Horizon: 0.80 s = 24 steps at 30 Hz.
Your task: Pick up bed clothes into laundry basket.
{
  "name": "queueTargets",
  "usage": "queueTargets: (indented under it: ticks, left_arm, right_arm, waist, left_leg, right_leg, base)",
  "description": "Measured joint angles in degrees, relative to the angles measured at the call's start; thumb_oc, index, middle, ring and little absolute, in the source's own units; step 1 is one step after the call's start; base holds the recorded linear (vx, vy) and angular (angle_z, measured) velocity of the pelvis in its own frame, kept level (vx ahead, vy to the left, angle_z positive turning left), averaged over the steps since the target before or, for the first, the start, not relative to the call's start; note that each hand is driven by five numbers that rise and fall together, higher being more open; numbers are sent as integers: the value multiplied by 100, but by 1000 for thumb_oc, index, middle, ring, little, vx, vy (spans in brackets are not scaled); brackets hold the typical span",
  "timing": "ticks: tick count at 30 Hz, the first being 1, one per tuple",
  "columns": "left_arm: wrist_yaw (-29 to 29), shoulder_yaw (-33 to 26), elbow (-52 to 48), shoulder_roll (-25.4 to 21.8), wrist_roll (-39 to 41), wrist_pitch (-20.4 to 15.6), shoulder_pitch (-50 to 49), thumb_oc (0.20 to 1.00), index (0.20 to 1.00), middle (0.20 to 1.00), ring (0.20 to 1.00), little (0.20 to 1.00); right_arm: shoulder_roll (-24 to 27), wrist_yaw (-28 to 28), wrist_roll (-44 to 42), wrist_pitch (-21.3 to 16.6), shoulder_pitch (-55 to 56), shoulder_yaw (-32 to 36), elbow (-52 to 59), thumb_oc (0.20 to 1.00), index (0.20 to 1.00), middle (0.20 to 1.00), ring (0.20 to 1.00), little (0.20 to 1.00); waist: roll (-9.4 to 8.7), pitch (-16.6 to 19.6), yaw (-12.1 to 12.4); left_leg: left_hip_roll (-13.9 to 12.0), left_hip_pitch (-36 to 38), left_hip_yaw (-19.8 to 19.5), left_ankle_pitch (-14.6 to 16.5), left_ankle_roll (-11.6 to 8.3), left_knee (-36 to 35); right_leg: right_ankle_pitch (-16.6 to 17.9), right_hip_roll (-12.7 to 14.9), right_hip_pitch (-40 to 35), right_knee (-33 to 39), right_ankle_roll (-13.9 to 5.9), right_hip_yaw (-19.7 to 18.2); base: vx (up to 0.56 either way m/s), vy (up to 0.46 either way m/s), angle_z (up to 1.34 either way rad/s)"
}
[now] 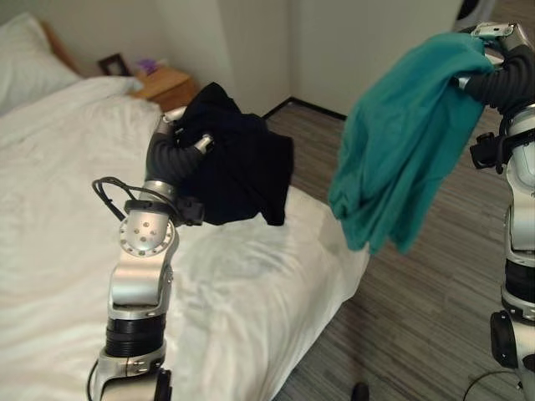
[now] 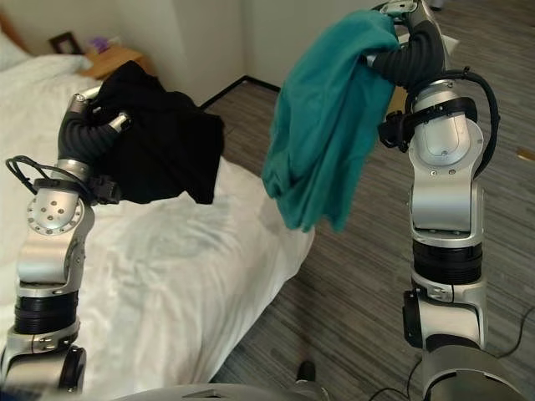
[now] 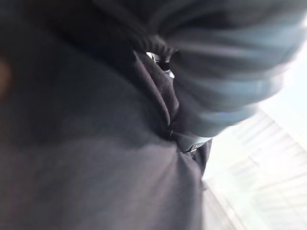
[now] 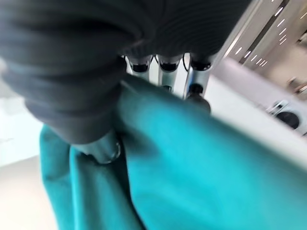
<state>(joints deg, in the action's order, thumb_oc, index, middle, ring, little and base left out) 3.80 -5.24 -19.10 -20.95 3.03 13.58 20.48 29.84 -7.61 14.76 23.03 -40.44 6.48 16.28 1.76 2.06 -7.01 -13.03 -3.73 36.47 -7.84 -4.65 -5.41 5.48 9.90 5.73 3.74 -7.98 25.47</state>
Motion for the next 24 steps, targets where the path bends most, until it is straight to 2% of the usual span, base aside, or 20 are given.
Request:
queueTargets:
  ticks: [1,2,3,4,5,6,9,12,13,14,15,16,17,18,19,20,21,22,23,24]
  left_arm:
    - [91,408,-25,409,-148,-98,-94,200,200,200,200,200]
    - [138,516,-18,559,-203,-173,-150,200,200,200,200,200]
    - [149,919,120,722,-210,-235,-153,200,200,200,200,200]
    - [155,1095,254,720,-206,-299,-156,200,200,200,200,200]
    - [148,1189,398,724,-207,-315,-161,200,200,200,200,200]
    - [164,1319,674,855,-204,-326,-174,200,200,200,200,200]
    - [159,1479,1119,1215,-174,-493,-308,200,200,200,200,200]
    - [189,1468,1268,1248,-144,-527,-530,200,200,200,200,200]
    - [218,1474,1313,1258,-140,-578,-613,200,200,200,200,200]
    - [253,1452,1451,1343,-127,-713,-673,200,200,200,200,200]
    - [317,1395,1692,1398,-92,-769,-566,200,200,200,200,200]
    - [350,1409,1777,1436,-89,-787,-499,200,200,200,200,200]
    - [355,1410,1752,1461,-84,-888,-551,200,200,200,200,200]
    - [361,1408,1696,1464,-81,-981,-680,200,200,200,200,200]
    - [355,1506,1720,1469,-81,-970,-841,200,200,200,200,200]
    - [337,1477,1718,1460,-81,-1006,-981,200,200,200,200,200]
    - [321,1394,1714,1455,-81,-1072,-1183,200,200,200,200,200]
    - [309,1428,1765,1439,-80,-1114,-1287,200,200,200,200,200]
    - [252,1375,1779,1573,-81,-1164,-1489,200,200,200,200,200]
    - [205,1415,1639,1532,-82,-1212,-1564,200,200,200,200,200]
  right_arm:
    - [-175,101,1,-180,245,33,-60,200,200,200,200,200]
    - [-342,122,-2,-230,398,78,-51,200,200,200,200,200]
    - [-500,140,4,-227,610,68,-75,200,200,200,200,200]
    - [-606,144,5,-230,649,-26,-147,200,200,200,200,200]
    - [-647,127,3,-229,674,-111,-175,200,200,200,200,200]
    - [-582,156,8,-302,809,-205,-193,200,200,200,200,200]
    - [-413,164,16,-345,1146,-261,-186,200,200,200,200,200]
    - [-295,184,21,-402,1195,-424,-298,200,200,200,200,200]
    - [-261,221,21,-469,1197,-485,-491,200,200,200,200,200]
    - [-293,227,30,-444,1192,-524,-611,200,200,200,200,200]
    - [-336,289,52,-447,1196,-515,-621,200,200,200,200,200]
    - [-301,338,61,-450,1167,-547,-622,200,200,200,200,200]
    - [-273,362,116,-455,1043,-611,-633,200,200,200,200,200]
    - [-264,364,120,-466,866,-672,-693,200,200,200,200,200]
    - [-201,374,144,-466,859,-688,-754,200,200,200,200,200]
    - [-238,377,173,-466,871,-726,-845,200,200,200,200,200]
    - [-252,379,277,-502,861,-744,-892,200,200,200,200,200]
    - [-274,438,319,-521,885,-884,-955,200,200,200,200,200]
    - [-262,523,343,-617,823,-965,-1176,200,200,200,200,200]
    - [-446,595,347,-622,726,-793,-1519,200,200,200,200,200]
  waist:
    - [54,35,-151]
    - [40,46,-84]
    - [68,53,-131]
    - [53,54,-48]
    - [46,59,-39]
    - [178,74,-186]
    - [405,164,-216]
    - [517,200,-249]
    - [504,200,-305]
    - [466,227,-234]
    - [369,217,-227]
    - [253,194,-160]
    - [39,108,-9]
    - [-170,-38,167]
    - [-195,-91,270]
    - [-262,-161,358]
    - [-336,-234,561]
    - [-280,-220,603]
    - [44,-133,771]
    - [99,-219,1229]
  left_leg:
    - [-57,120,227,100,-180,7]
    - [-76,205,396,113,-203,1]
    - [-200,292,761,109,-209,3]
    - [-191,383,933,93,-230,6]
    - [-219,465,1100,87,-223,7]
    - [-290,535,1160,38,-204,6]
    - [-397,744,1190,-51,-169,8]
    - [-448,1017,1197,-171,-149,48]
    - [-490,1097,1005,-241,-157,164]
    - [-527,1111,870,-295,-109,381]
    - [-676,922,798,-231,-13,743]
    - [-577,645,403,84,-83,1045]
    - [47,349,-780,575,-83,1162]
    - [787,140,-1610,883,-66,1053]
    - [1178,-254,-1669,904,-69,1053]
    - [1372,-562,-1768,926,-17,1176]
    - [1639,-1087,-1817,906,150,1091]
    - [1661,-1314,-1875,841,125,889]
    - [1292,-1522,-2215,929,55,410]
    - [739,-1854,-2231,267,72,1005]
  right_leg:
    - [-28,-81,146,-84,149,167]
    - [-211,17,217,-214,290,313]
    - [-300,186,312,-441,422,924]
    - [-214,300,343,-636,583,1320]
    - [-138,263,413,-685,447,1236]
    - [-145,124,433,-656,452,1124]
    - [-155,-97,516,-569,476,700]
    - [-254,-304,632,-589,531,229]
    - [-307,-310,637,-660,541,115]
    - [-396,-344,765,-861,665,-85]
    - [-455,-362,847,-931,800,-216]
    - [-501,-358,909,-870,960,-330]
    - [-402,-286,983,-719,1075,-604]
    - [-248,-214,979,-497,1165,-921]
    - [-65,-327,752,-117,1094,-968]
    - [-93,-446,625,-12,1038,-1073]
    - [-146,-555,568,12,1020,-1291]
    - [-349,-724,435,209,763,-1292]
    - [-806,-1204,429,-13,649,-1441]
    - [-1634,-1132,795,-2648,1115,-1204]
  base:
    - [-20,-240,-89]
    - [-12,-226,-113]
    - [26,-260,-114]
    - [31,-315,-132]
    - [49,-401,-107]
    - [37,-410,-86]
    - [102,-355,-77]
    - [195,-360,-90]
    - [57,-229,-83]
    - [225,-318,-67]
    - [277,-301,-48]
    - [271,-302,-42]
    - [236,-178,-69]
    - [399,-230,-78]
    - [406,-234,-69]
    - [853,-320,-95]
    - [781,-211,-91]
    - [994,-250,-110]
    - [677,-119,-158]
    - [816,-104,-132]
